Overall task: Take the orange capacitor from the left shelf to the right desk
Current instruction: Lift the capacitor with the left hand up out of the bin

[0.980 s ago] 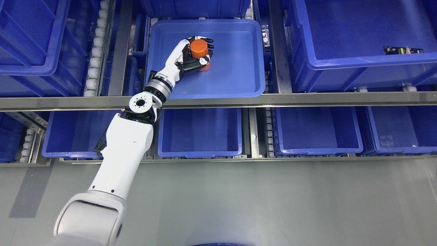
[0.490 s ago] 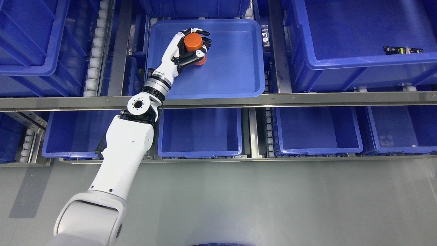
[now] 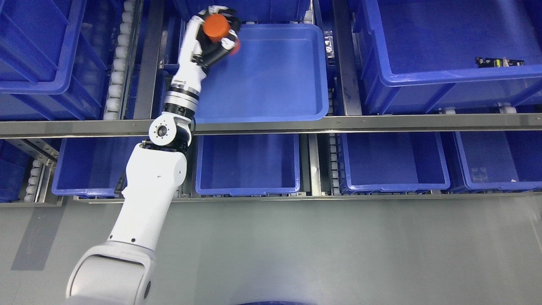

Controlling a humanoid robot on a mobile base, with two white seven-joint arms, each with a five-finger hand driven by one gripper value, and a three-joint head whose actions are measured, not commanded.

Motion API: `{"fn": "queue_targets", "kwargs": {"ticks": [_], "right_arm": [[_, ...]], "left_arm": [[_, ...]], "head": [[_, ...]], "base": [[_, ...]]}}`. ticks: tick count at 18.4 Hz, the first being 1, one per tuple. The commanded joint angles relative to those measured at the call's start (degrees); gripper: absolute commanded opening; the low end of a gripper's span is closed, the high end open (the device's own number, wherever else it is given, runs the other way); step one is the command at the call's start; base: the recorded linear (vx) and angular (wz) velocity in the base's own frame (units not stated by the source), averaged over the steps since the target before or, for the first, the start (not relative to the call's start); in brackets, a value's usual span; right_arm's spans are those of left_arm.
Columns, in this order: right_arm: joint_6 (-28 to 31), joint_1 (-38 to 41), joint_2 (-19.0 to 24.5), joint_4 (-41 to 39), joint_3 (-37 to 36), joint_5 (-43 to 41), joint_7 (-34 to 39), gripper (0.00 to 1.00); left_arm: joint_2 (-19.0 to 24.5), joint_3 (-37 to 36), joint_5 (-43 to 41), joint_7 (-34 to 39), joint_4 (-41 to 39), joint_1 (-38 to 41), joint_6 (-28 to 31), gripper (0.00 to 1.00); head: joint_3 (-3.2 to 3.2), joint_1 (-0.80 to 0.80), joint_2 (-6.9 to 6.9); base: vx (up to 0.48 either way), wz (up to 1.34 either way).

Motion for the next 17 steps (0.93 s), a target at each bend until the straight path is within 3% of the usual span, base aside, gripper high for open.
{"fn": "queue_targets", "kwargs": {"ticks": [1, 6, 9, 17], "right_arm": [[-0.03, 1.14, -1.0, -1.0, -0.97, 0.18, -0.05, 1.0], [-0.03, 1.14, -1.0, -1.0, -0.97, 0.18, -0.05, 1.0], [-0.03, 1.14, -1.0, -1.0, -0.97, 0.18, -0.05, 1.0], [-0.03, 1.14, -1.0, -1.0, -0.97, 0.18, -0.05, 1.0]], "left_arm": [[1.0, 5.72, 0.36, 7.19, -19.74, 6.98, -0.24, 0.02], [1.0, 7.47, 0.27, 0.44, -29.78, 18.15, -0.77, 0.02], [1.0, 11.34, 0.27, -0.81, -32.85, 20.27, -0.68, 0.02], [1.0, 12.23, 0.27, -0.81, -39.37, 26.07, -1.38, 0.02]], "head": [[0.0, 0.0, 0.0], [0.0, 0.0, 0.0], [0.0, 0.0, 0.0], [0.0, 0.0, 0.0]], "base": [[0.0, 0.0], [0.0, 0.0], [-0.026, -0.02], [-0.141, 0.03]]}}
